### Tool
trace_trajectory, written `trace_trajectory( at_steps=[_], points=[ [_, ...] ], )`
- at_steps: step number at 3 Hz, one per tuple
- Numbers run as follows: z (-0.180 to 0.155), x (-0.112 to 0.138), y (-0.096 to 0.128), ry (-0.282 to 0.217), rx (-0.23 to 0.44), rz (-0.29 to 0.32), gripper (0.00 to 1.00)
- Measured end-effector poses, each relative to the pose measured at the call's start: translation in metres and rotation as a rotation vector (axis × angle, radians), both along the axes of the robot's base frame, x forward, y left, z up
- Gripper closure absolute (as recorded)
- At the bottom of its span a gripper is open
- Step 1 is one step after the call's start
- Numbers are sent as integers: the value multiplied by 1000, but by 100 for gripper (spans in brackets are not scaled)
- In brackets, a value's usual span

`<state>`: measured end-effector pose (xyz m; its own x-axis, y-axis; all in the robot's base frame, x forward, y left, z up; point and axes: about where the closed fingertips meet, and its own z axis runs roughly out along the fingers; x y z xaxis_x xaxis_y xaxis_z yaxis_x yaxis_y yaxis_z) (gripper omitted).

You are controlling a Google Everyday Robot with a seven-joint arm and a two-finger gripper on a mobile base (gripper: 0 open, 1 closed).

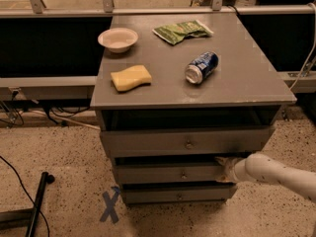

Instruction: Open middle drawer

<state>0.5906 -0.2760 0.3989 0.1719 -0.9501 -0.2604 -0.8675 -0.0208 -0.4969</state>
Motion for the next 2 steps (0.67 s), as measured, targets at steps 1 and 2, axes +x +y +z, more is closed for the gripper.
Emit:
trace_trajectory(
  at_steps=[1, 2],
  points=[
    [-4, -6, -2, 12, -2, -5, 50],
    [0, -25, 0, 12, -6, 16, 46]
  ],
)
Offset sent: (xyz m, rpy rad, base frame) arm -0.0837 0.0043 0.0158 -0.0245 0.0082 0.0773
